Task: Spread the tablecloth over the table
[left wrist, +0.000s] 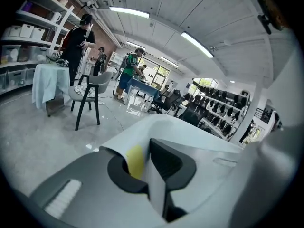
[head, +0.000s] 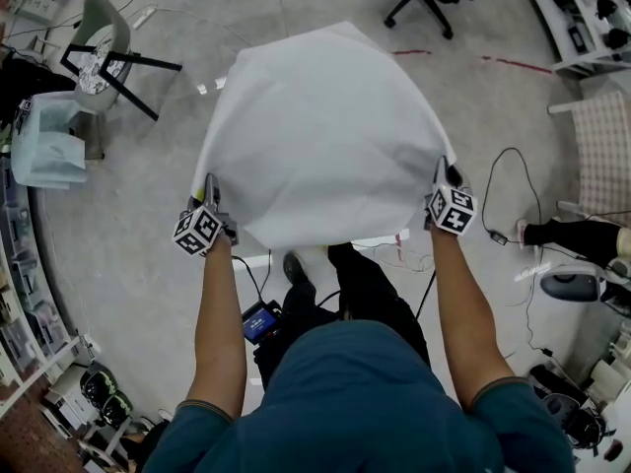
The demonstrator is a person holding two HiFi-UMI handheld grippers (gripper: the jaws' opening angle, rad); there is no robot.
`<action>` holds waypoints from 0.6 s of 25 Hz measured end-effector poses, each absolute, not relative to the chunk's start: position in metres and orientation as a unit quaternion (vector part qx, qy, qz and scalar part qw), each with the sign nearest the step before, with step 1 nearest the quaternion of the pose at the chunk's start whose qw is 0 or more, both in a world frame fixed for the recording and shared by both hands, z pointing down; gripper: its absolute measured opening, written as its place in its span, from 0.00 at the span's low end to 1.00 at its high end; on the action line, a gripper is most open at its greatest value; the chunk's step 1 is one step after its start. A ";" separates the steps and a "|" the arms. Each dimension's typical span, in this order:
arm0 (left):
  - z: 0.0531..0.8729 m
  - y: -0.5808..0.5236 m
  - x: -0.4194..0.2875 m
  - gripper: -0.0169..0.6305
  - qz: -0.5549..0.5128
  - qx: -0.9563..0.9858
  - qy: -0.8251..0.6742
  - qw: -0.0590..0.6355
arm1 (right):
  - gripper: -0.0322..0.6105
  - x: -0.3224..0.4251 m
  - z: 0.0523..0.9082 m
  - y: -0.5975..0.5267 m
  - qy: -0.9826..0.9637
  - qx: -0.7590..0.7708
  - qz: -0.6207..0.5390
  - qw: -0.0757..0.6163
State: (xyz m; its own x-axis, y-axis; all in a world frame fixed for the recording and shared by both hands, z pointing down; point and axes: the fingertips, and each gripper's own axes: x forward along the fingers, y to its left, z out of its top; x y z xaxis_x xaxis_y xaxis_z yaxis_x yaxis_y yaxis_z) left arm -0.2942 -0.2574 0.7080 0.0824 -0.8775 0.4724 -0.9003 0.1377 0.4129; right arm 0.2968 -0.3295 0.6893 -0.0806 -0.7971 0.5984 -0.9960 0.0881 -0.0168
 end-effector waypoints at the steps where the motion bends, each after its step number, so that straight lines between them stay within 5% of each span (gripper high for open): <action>1: 0.711 -0.254 -0.295 0.05 0.019 0.653 -0.680 0.334 | 0.07 0.298 0.693 -0.325 -0.699 0.639 0.220 0.233; 15: 0.725 -0.241 -0.296 0.05 0.037 0.640 -0.682 0.353 | 0.07 0.315 0.724 -0.310 -0.663 0.641 0.279 0.268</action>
